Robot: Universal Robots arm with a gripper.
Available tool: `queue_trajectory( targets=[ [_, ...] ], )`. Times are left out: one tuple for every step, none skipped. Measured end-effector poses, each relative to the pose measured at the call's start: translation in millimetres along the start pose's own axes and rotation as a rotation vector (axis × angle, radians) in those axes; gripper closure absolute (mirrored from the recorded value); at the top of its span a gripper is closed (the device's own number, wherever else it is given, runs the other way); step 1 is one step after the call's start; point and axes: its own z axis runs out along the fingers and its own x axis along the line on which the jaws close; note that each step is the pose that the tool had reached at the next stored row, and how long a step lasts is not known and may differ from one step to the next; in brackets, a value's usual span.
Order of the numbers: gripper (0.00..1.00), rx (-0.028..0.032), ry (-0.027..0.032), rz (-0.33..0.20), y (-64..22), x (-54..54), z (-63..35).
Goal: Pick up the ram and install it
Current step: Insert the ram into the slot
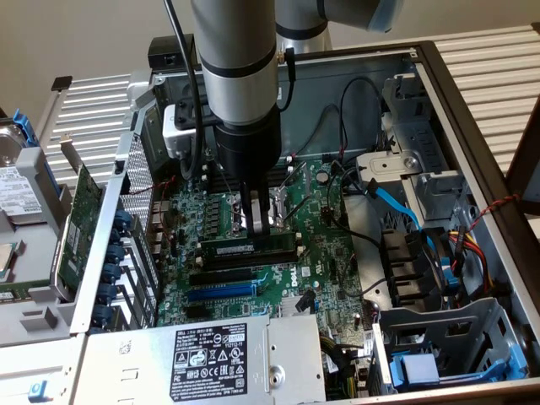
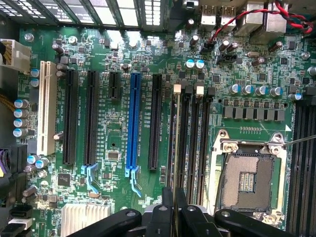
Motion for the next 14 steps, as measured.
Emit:
queue_trajectory(
  targets=[
    [0.87, -0.0001, 0.0001, 0.0, 0.0, 0.0, 0.1],
    [0.87, 0.0, 0.0001, 0.0, 0.0, 0.0, 0.1],
    [0.87, -0.0001, 0.0002, 0.0, 0.0, 0.0, 0.4],
    [0.87, 0.0005, 0.0006, 0.0, 0.0, 0.0, 0.5],
    [0.87, 0.0008, 0.0007, 0.0, 0.1, 0.0, 0.5],
    [0.87, 0.0012, 0.0006, 0.0, 0.1, 0.0, 0.5],
    [0.87, 0.0016, 0.0006, 0.0, 0.1, 0.0, 0.5],
    [0.87, 0.0019, 0.0006, 0.0, 0.1, 0.0, 0.5],
    [0.87, 0.0041, 0.0008, 0.001, 0.8, 0.0, 0.4],
    [0.87, 0.0042, 0.0008, 0.002, 1.6, 0.0, 0.4],
    [0.87, 0.0041, 0.0009, 0.003, 1.6, 0.0, 0.4],
    [0.87, 0.0042, 0.0008, 0.003, 1.6, 0.0, 0.4],
    [0.87, 0.0042, 0.0008, 0.004, 1.6, 0.0, 0.4],
    [0.87, 0.0042, 0.0009, 0.004, 1.6, 0.0, 0.4]
  ],
)
